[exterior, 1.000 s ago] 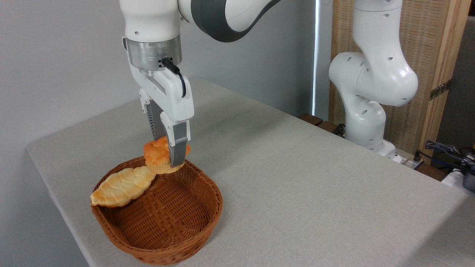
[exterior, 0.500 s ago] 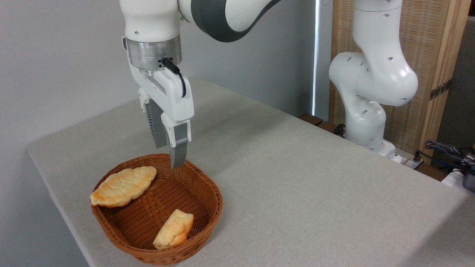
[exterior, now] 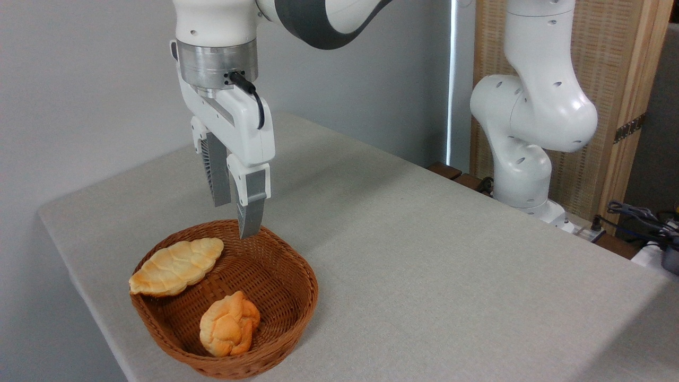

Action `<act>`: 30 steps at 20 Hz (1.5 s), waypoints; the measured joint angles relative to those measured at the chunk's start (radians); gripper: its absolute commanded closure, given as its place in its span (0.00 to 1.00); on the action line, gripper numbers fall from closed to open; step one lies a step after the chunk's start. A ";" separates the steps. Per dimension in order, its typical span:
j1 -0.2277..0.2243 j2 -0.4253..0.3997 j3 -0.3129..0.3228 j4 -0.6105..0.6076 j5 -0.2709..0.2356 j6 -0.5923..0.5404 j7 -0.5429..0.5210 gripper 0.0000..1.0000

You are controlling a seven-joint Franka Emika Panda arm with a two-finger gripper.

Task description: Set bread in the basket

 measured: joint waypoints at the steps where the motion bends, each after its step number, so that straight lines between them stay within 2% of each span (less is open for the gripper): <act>1: 0.000 0.000 0.000 0.000 0.000 -0.001 0.000 0.00; 5: 0.000 0.004 0.000 0.030 0.000 -0.050 -0.019 0.00; 10: 0.001 0.067 -0.001 0.159 0.000 -0.185 -0.081 0.00; 15: 0.001 0.104 -0.008 0.195 0.000 -0.203 -0.111 0.00; 24: 0.002 0.081 -0.008 0.197 0.001 -0.216 -0.106 0.00; 30: 0.007 0.004 -0.006 0.116 0.001 -0.211 -0.077 0.00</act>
